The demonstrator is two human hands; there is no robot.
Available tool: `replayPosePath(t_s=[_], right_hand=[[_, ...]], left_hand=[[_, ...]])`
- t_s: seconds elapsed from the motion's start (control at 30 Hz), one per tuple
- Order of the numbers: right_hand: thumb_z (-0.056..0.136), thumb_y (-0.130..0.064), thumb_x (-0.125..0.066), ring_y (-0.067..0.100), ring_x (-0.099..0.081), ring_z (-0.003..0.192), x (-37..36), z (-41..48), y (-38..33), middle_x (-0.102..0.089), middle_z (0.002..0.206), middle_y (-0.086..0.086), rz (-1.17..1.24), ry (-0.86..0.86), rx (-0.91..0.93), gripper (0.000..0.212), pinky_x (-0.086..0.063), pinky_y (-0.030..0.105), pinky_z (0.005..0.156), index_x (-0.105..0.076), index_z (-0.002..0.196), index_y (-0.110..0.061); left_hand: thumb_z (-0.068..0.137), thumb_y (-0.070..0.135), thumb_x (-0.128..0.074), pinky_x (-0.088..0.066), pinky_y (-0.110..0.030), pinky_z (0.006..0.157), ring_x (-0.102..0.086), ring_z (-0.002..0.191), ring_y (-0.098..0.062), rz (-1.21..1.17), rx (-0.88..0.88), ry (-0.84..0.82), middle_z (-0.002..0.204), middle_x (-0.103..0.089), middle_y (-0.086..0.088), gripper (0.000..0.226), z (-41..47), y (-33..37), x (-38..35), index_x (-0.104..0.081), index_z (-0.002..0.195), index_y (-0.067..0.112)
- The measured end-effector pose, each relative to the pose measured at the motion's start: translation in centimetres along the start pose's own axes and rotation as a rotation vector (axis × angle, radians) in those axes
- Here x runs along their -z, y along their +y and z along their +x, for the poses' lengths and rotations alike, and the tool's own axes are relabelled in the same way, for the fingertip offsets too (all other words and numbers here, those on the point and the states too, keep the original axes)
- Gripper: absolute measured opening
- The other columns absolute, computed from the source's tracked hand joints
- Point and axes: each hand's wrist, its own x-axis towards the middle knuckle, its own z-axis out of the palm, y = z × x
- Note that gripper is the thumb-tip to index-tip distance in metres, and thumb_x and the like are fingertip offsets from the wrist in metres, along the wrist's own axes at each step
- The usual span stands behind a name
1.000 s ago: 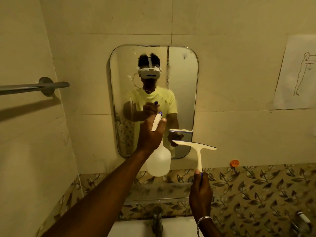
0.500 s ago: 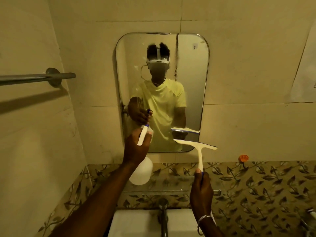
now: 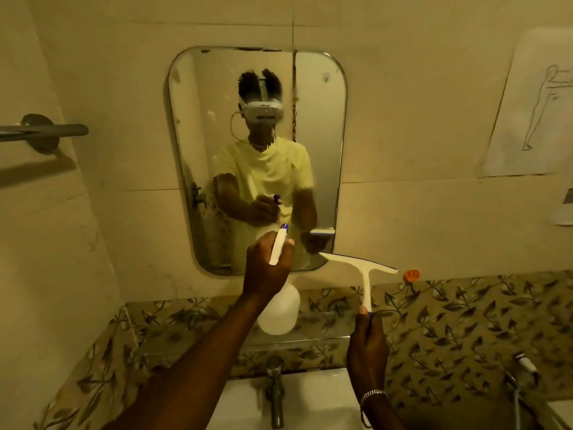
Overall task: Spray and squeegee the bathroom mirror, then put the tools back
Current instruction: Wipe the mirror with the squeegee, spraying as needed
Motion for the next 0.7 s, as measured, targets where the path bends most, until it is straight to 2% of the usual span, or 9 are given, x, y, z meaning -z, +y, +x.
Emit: replayPosePath(t_s=[0.1, 0.13, 0.2, 0.3, 0.37, 0.43, 0.5, 0.57, 0.7], right_hand=[[0.096, -0.065, -0.033, 0.009, -0.054, 0.049, -0.4, -0.4, 0.2, -0.054, 0.06, 0.003, -0.014, -0.017, 0.008, 0.043, -0.04, 0.031, 0.045, -0.05, 0.082, -0.028], [0.096, -0.065, -0.033, 0.011, -0.054, 0.05, -0.5, -0.6, 0.2, -0.055, 0.061, 0.004, -0.021, -0.024, 0.009, 0.044, -0.041, 0.031, 0.045, -0.05, 0.082, -0.028], [0.097, -0.062, -0.035, 0.011, -0.057, 0.05, -0.9, -1.2, 0.2, -0.055, 0.06, 0.004, -0.015, -0.041, 0.014, 0.04, -0.039, 0.019, 0.039, -0.051, 0.085, -0.027], [0.097, -0.058, -0.036, 0.005, -0.056, 0.049, -1.5, -2.2, 0.1, -0.053, 0.059, 0.003, -0.001, -0.078, 0.009, 0.037, -0.04, 0.019, 0.037, -0.053, 0.085, -0.027], [0.095, -0.061, -0.035, 0.009, -0.052, 0.044, -1.9, -2.8, 0.2, -0.054, 0.059, 0.004, -0.002, -0.109, -0.015, 0.04, -0.039, 0.023, 0.038, -0.052, 0.084, -0.027], [0.095, -0.06, -0.036, 0.007, -0.052, 0.043, -2.1, -3.1, 0.4, -0.054, 0.058, 0.005, 0.005, -0.119, -0.024, 0.04, -0.038, 0.02, 0.036, -0.052, 0.084, -0.025], [0.096, -0.06, -0.037, 0.004, -0.053, 0.044, -2.2, -3.2, 0.4, -0.053, 0.057, 0.005, 0.004, -0.114, -0.03, 0.04, -0.037, 0.018, 0.035, -0.053, 0.084, -0.025], [0.096, -0.062, -0.036, 0.005, -0.053, 0.044, -2.2, -3.2, 0.4, -0.054, 0.057, 0.004, -0.006, -0.108, -0.031, 0.042, -0.039, 0.025, 0.039, -0.053, 0.084, -0.025], [0.098, -0.06, -0.036, 0.004, -0.054, 0.046, -1.7, -2.7, 0.4, -0.054, 0.058, 0.003, -0.001, -0.091, -0.03, 0.041, -0.039, 0.03, 0.043, -0.053, 0.084, -0.026]], left_hand=[[0.097, 0.036, -0.057, -0.05, -0.034, 0.055, -0.062, 0.065, -0.017, 0.032, 0.101, 0.059, 0.071, -0.061, -0.004, 0.027, -1.8, -2.1, 1.4, -0.062, 0.087, 0.011], [0.097, 0.038, -0.057, -0.049, -0.034, 0.054, -0.061, 0.065, -0.016, 0.047, 0.115, 0.071, 0.07, -0.06, -0.002, 0.027, -2.3, -2.7, 2.0, -0.061, 0.087, 0.013], [0.097, 0.036, -0.059, -0.049, -0.035, 0.052, -0.06, 0.062, -0.015, 0.091, 0.128, 0.081, 0.068, -0.06, 0.0, 0.027, -3.3, -4.1, 3.3, -0.061, 0.084, 0.013], [0.096, 0.03, -0.064, -0.049, -0.042, 0.05, -0.06, 0.058, -0.02, 0.179, 0.175, 0.138, 0.066, -0.06, -0.004, 0.026, -4.3, -6.2, 5.4, -0.063, 0.081, 0.009], [0.095, 0.029, -0.064, -0.05, -0.039, 0.051, -0.059, 0.058, -0.017, 0.234, 0.22, 0.15, 0.066, -0.061, -0.002, 0.023, -5.0, -7.6, 6.6, -0.063, 0.081, 0.011], [0.094, 0.031, -0.061, -0.05, -0.035, 0.051, -0.058, 0.055, -0.014, 0.281, 0.254, 0.135, 0.064, -0.06, 0.001, 0.024, -5.9, -8.5, 7.4, -0.063, 0.078, 0.012], [0.093, 0.029, -0.061, -0.053, -0.039, 0.05, -0.059, 0.053, -0.015, 0.28, 0.29, 0.101, 0.06, -0.06, 0.0, 0.026, -6.7, -9.2, 7.6, -0.064, 0.075, 0.01], [0.093, 0.024, -0.066, -0.056, -0.041, 0.051, -0.062, 0.055, -0.016, 0.26, 0.288, 0.055, 0.062, -0.063, -0.001, 0.022, -7.1, -9.3, 7.4, -0.067, 0.078, 0.009], [0.094, 0.017, -0.071, -0.051, -0.017, 0.059, -0.065, 0.069, -0.009, 0.133, 0.204, -0.056, 0.077, -0.068, -0.003, 0.01, -6.6, -7.8, 5.7, -0.071, 0.093, 0.007]])
